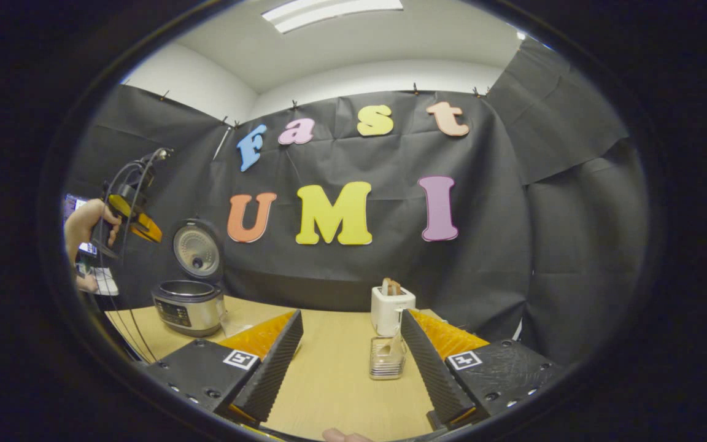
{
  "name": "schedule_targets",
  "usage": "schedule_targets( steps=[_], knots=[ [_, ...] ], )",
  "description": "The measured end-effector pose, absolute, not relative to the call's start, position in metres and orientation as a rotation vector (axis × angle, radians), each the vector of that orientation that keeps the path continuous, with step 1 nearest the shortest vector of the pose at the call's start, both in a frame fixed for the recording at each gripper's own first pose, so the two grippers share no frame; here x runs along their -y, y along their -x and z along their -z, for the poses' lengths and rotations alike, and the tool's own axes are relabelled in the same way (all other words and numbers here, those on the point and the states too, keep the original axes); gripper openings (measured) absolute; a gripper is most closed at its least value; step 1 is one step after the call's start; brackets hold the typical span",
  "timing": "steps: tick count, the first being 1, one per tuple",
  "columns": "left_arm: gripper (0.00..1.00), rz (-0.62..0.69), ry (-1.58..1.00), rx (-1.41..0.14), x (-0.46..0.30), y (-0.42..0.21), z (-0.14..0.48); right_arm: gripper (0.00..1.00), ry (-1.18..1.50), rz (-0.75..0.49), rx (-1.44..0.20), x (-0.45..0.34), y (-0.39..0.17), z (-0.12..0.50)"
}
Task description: Close the left gripper, press the button to open the rice cooker; take a wooden spoon from the chopstick holder with the right hand, scoop a spoonful of rice and pour it into the rice cooker, then put the wooden spoon back into the chopstick holder.
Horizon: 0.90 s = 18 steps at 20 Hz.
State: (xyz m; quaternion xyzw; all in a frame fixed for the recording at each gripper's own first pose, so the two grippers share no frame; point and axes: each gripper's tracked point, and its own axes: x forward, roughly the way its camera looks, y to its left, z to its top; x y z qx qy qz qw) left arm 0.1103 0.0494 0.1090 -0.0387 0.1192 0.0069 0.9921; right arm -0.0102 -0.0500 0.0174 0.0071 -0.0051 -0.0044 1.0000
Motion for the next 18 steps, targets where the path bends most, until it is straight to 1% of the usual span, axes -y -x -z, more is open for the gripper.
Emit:
schedule_targets(
  steps=[1,2,4,5,6,8,10,13,15,16,17,18],
  knots=[
    [0.25,-0.013,0.078,-0.202,-0.047,-0.104,-0.111,0.95,-0.015,0.026,0.01,0.056,0.006,-0.016],
    [0.43,-0.024,0.069,-0.177,-0.047,-0.097,-0.111,0.97,-0.021,0.039,-0.001,0.061,0.003,-0.011],
    [0.79,-0.058,0.041,-0.142,-0.053,-0.084,-0.105,0.97,-0.042,0.053,-0.035,0.07,-0.006,0.0],
    [0.96,-0.053,0.036,-0.131,-0.051,-0.081,-0.101,0.97,-0.057,0.059,-0.053,0.074,-0.011,0.006],
    [1.0,-0.033,0.042,-0.123,-0.044,-0.074,-0.095,0.97,-0.072,0.061,-0.074,0.078,-0.017,0.012],
    [0.98,-0.003,0.047,-0.104,-0.036,-0.066,-0.087,0.97,-0.077,0.075,-0.096,0.089,-0.029,0.02],
    [0.98,0.012,0.045,-0.08,-0.032,-0.056,-0.077,0.95,-0.074,0.106,-0.126,0.104,-0.045,0.03],
    [0.98,0.041,0.043,-0.038,-0.019,-0.044,-0.059,0.95,-0.099,0.114,-0.183,0.116,-0.074,0.044],
    [0.98,0.066,0.037,-0.017,-0.008,-0.035,-0.048,0.95,-0.099,0.106,-0.21,0.122,-0.098,0.052],
    [1.0,0.082,0.029,-0.006,-0.001,-0.033,-0.044,0.92,-0.097,0.11,-0.225,0.127,-0.112,0.057],
    [0.98,0.089,0.024,0.004,0.003,-0.03,-0.04,0.95,-0.097,0.116,-0.247,0.132,-0.126,0.063],
    [0.98,0.095,0.022,0.007,0.004,-0.028,-0.035,0.92,-0.101,0.117,-0.265,0.137,-0.14,0.07]
  ],
)
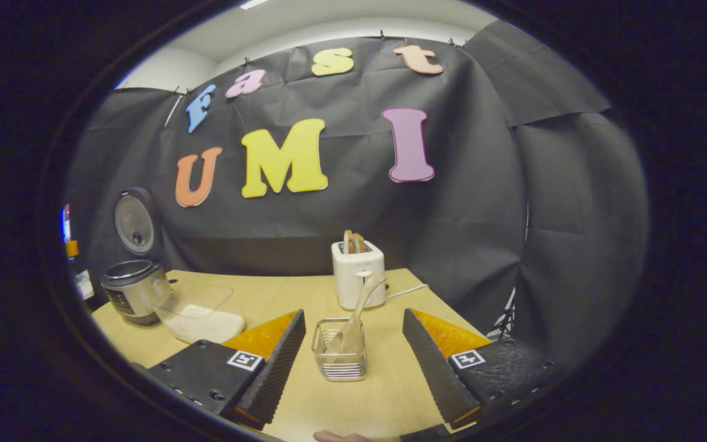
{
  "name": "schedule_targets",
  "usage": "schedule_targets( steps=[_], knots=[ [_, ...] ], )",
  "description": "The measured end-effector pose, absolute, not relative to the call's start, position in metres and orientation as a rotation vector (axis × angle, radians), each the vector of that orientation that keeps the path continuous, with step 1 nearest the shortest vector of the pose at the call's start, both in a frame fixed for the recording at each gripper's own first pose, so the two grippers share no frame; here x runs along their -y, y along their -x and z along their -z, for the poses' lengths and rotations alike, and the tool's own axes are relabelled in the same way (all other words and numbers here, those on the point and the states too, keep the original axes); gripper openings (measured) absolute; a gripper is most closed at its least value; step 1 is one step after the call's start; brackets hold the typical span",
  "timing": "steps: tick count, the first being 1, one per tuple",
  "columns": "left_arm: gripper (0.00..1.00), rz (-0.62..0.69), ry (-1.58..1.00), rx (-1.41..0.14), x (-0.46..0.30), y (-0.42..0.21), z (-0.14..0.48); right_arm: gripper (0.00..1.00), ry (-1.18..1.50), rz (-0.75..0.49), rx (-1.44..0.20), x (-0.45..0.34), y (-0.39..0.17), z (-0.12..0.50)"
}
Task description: Close the left gripper, press the button to open the rice cooker; take a wooden spoon from the chopstick holder with the right hand, scoop a spoonful of rice and pour it into the rice cooker, then put the wooden spoon back into the chopstick holder.
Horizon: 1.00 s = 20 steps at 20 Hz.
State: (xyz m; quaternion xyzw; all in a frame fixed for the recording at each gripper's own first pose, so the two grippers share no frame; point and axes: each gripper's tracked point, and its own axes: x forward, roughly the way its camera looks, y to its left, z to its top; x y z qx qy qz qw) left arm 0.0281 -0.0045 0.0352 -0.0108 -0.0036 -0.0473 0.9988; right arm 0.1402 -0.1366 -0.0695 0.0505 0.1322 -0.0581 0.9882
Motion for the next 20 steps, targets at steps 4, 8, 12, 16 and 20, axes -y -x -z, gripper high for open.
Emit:
schedule_targets(
  steps=[4,8,12,16,20],
  knots=[
    [0.98,0.074,0.07,0.033,-0.001,-0.029,-0.023,0.95,-0.147,0.099,-0.321,0.148,-0.2,0.083],
    [0.98,0.051,0.115,0.041,-0.018,-0.035,-0.021,0.92,-0.167,0.122,-0.408,0.156,-0.257,0.107],
    [0.98,0.017,0.147,0.066,-0.034,-0.034,-0.026,0.95,-0.175,0.17,-0.525,0.166,-0.298,0.136],
    [0.98,0.067,0.174,0.024,-0.021,-0.032,-0.019,0.69,-0.237,0.165,-0.59,0.165,-0.327,0.152],
    [0.98,0.095,0.143,0.042,-0.013,-0.025,-0.025,0.29,-0.306,0.14,-0.571,0.158,-0.315,0.14]
  ],
)
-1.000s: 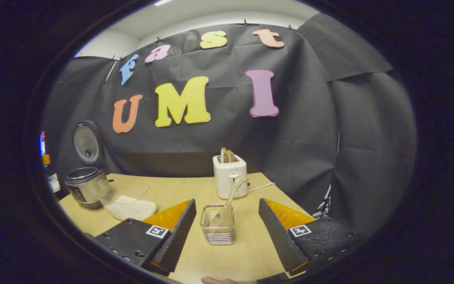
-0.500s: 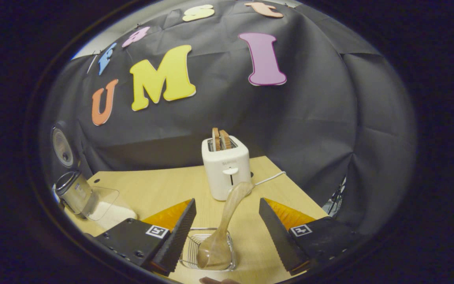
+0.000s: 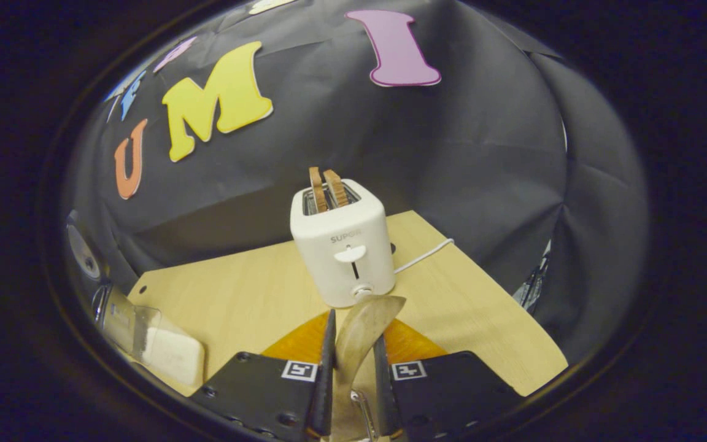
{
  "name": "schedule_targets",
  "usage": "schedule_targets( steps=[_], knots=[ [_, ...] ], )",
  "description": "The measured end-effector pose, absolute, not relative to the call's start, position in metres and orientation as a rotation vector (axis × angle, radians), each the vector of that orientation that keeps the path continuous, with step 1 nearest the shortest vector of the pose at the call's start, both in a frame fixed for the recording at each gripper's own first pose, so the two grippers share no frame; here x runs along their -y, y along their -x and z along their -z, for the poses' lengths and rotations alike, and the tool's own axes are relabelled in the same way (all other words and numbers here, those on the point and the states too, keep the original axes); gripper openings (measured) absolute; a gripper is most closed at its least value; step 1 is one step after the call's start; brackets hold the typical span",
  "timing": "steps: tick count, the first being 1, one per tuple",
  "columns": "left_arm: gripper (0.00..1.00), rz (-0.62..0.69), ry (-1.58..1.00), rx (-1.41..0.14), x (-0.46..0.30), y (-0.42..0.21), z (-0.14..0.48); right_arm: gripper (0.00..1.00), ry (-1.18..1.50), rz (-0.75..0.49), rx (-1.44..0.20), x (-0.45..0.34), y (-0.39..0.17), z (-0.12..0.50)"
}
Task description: Close the left gripper, press the button to open the rice cooker; take a wooden spoon from the chopstick holder with the right hand, scoop a spoonful of rice and pour it into the rice cooker, then put the wooden spoon back into the chopstick holder.
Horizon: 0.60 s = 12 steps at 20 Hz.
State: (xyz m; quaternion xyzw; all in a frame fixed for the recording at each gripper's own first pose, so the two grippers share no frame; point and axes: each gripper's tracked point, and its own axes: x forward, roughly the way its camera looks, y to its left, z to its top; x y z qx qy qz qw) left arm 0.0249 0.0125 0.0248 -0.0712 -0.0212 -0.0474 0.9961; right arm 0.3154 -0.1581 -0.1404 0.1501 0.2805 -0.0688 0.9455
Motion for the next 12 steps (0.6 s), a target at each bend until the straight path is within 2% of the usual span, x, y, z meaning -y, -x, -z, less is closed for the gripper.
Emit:
schedule_targets(
  steps=[1,2,3,7,11,12],
  knots=[
    [0.98,0.109,0.134,0.05,-0.008,-0.022,-0.027,0.23,-0.308,0.133,-0.564,0.155,-0.31,0.133],
    [0.98,0.119,0.121,0.054,-0.003,-0.02,-0.029,0.23,-0.31,0.127,-0.556,0.152,-0.302,0.128],
    [0.98,0.122,0.11,0.055,-0.003,-0.018,-0.03,0.17,-0.302,0.116,-0.556,0.146,-0.295,0.121],
    [0.98,0.133,0.106,0.061,0.0,-0.01,-0.034,0.17,-0.151,0.077,-0.519,0.125,-0.262,0.096],
    [1.0,0.133,0.104,0.068,-0.002,-0.003,-0.039,0.17,-0.067,0.09,-0.462,0.115,-0.241,0.061],
    [0.98,0.132,0.103,0.071,-0.003,-0.002,-0.041,0.16,-0.054,0.094,-0.447,0.112,-0.239,0.051]
  ],
)
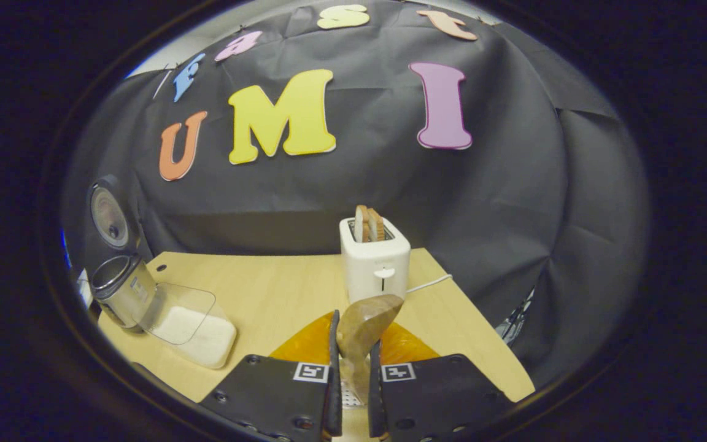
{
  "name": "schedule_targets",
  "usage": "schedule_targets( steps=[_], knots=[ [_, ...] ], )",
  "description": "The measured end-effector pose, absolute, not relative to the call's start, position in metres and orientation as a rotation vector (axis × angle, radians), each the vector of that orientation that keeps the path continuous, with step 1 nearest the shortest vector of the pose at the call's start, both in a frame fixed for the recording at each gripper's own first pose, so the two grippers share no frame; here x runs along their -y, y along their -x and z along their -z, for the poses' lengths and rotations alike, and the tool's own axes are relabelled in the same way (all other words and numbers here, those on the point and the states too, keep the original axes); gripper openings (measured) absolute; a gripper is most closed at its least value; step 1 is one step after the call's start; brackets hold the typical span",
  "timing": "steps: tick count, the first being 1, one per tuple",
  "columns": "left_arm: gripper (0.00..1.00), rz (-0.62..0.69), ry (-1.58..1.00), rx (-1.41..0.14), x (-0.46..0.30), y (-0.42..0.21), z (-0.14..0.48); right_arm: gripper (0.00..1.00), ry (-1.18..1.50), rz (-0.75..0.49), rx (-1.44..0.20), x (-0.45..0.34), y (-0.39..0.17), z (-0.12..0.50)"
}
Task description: Close the left gripper, press the button to open the rice cooker; take a wooden spoon from the chopstick holder with the right hand, scoop a spoonful of rice and pour it into the rice cooker, then put the wooden spoon back into the chopstick holder.
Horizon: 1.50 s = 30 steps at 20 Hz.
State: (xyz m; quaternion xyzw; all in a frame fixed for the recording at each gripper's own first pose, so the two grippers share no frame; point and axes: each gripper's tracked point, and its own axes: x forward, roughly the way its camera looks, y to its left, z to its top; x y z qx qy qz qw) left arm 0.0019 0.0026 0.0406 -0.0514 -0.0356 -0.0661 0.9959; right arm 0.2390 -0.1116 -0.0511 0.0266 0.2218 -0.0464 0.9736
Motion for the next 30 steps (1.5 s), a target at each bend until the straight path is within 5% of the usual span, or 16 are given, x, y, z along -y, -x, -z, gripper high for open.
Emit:
schedule_targets(
  steps=[7,16,22,30],
  knots=[
    [0.98,0.143,0.051,0.05,-0.001,0.001,-0.04,0.17,0.065,0.081,-0.352,0.05,-0.237,-0.008],
    [0.98,0.157,-0.062,0.053,-0.009,0.001,-0.04,0.16,0.15,-0.07,-0.3,-0.129,-0.266,-0.036],
    [0.98,0.15,-0.014,0.055,-0.036,-0.007,-0.042,0.16,0.238,-0.129,-0.265,-0.23,-0.298,-0.011],
    [0.98,0.164,0.065,0.05,-0.052,-0.001,-0.047,0.16,0.351,-0.054,-0.292,-0.239,-0.329,0.08]
  ],
)
